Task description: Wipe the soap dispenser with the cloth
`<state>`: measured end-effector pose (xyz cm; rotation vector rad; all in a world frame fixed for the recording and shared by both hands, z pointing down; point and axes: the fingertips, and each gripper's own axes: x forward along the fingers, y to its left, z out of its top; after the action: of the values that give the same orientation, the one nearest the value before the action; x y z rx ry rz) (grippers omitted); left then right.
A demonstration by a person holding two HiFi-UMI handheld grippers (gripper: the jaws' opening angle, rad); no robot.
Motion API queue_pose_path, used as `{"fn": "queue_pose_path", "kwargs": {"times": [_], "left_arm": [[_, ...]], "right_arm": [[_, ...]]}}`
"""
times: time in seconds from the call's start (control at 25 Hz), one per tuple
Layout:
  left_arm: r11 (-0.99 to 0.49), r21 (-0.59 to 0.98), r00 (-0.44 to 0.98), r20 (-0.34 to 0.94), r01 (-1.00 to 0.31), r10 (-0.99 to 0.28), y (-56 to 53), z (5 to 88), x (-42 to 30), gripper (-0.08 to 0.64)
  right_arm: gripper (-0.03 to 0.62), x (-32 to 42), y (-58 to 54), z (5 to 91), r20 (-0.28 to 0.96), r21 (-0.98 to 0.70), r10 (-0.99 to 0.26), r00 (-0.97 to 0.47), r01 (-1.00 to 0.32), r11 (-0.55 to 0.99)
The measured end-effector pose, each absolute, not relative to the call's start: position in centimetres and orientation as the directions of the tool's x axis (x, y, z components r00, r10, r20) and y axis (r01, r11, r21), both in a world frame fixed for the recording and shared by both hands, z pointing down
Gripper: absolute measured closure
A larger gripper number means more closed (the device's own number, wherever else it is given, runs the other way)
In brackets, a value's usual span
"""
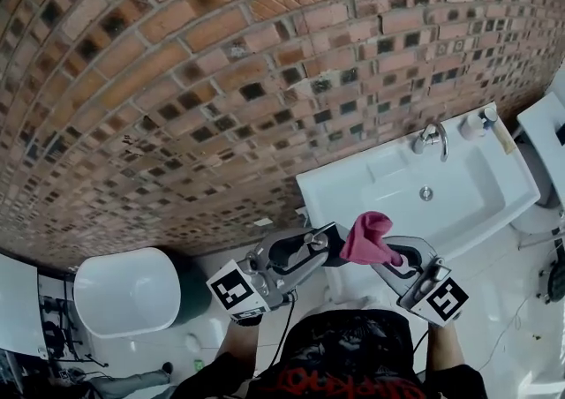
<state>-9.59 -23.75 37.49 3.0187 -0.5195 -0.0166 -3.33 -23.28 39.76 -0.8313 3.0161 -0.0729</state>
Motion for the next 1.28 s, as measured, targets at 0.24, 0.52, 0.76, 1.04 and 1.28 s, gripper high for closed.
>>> {"fn": "queue_pose_path", "kwargs": {"times": [0.24,0.52,0.76,1.04,1.28], "left_arm": [[-0.956,0.099,0.96,-0.028,-0.275,-0.279,-22.6,37.0,-9.3,0.42],[-0.963,0.107,0.965,-0.071,-0.246,-0.254,-22.4,36.1,-9.7,0.42],[-0.972,0.05,0.972,-0.049,-0.228,-0.23,-21.8,35.5,-9.4,0.42],[-0.985,0.006,0.985,-0.007,-0.171,-0.171,-20.3,35.4,-8.7,0.42],[-0.995,0.05,0.996,0.011,-0.086,-0.086,-18.9,35.5,-7.8,0.42]], "right_arm": [[0.52,-5.7,-21.6,42.7,0.174,0.261,-0.39,-0.904,-0.34,0.904],[0.52,-5.2,-21.0,47.1,0.212,0.153,-0.387,-0.897,-0.361,0.92],[0.52,-4.0,-20.0,52.8,0.422,0.098,-0.355,-0.834,-0.347,0.933],[0.52,0.3,-22.9,46.9,0.186,0.088,-0.456,-0.87,-0.447,0.89],[0.52,-2.4,-20.0,39.2,0.147,0.253,-0.299,-0.943,-0.256,0.933]]}}
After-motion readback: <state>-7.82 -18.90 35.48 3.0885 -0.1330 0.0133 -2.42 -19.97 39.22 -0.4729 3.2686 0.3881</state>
